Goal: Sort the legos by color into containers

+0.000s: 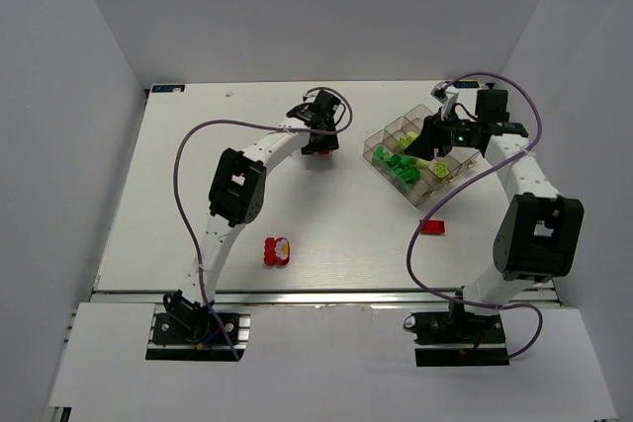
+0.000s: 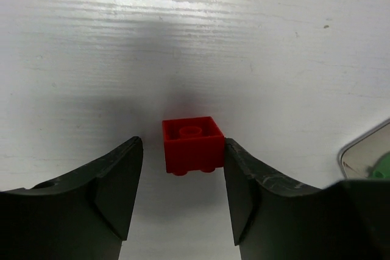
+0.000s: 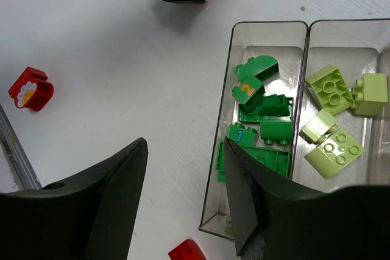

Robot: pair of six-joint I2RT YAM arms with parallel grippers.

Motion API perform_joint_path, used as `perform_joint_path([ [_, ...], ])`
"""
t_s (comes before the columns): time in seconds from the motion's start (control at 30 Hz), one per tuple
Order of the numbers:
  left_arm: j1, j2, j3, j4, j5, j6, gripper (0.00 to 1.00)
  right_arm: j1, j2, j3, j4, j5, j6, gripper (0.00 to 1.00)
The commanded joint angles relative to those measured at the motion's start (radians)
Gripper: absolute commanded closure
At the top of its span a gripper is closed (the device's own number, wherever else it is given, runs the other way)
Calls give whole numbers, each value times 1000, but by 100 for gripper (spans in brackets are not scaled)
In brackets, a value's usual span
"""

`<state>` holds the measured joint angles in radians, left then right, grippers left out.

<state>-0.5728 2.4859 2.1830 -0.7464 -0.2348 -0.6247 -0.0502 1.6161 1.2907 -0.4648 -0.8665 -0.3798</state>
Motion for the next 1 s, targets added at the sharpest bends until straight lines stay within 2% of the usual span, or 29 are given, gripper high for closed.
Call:
perform_joint_path([
  [0.0,-6,-5,49,27,-47,14,35,-2,-42,-11,37,-29,24,41],
  [0.27,-13,4,46,55,-57,13,52,-2,-53,-31,40,-37,25,38],
  [0.37,-15,-19,20,61,-52,13,67,0,-53,-33,35,-43,21,37],
  [0.4,-15,-33,8,70,-46,13,73,0,-53,-31,25,-55,15,33],
  [0.43,-15,-48,-6,77,-41,13,76,1,-51,-30,15,-71,6,31],
  [0.5,-15,-111,-63,113,-11,13,79,12,-47,-18,-32,-138,-28,11],
  [0.53,-15,-140,-87,133,9,14,81,16,-33,-11,-56,-163,-36,11],
  [0.63,-12,-292,-256,275,165,8,82,41,7,16,-98,-258,4,11],
  [0.67,-10,-336,-369,318,214,2,82,46,16,21,-89,-293,40,11],
  [0.77,8,-519,-569,545,451,-46,83,79,48,53,-74,-368,136,11],
  [0.8,23,-601,-703,678,510,-62,83,90,54,67,-77,-380,146,11],
  [0.83,30,-639,-766,746,619,-110,83,93,68,94,-83,-403,145,11],
  [0.87,39,-671,-881,888,670,-136,83,98,74,107,-86,-411,144,11],
  [0.97,56,-777,-1012,1053,811,-204,82,101,94,145,-107,-447,108,11],
])
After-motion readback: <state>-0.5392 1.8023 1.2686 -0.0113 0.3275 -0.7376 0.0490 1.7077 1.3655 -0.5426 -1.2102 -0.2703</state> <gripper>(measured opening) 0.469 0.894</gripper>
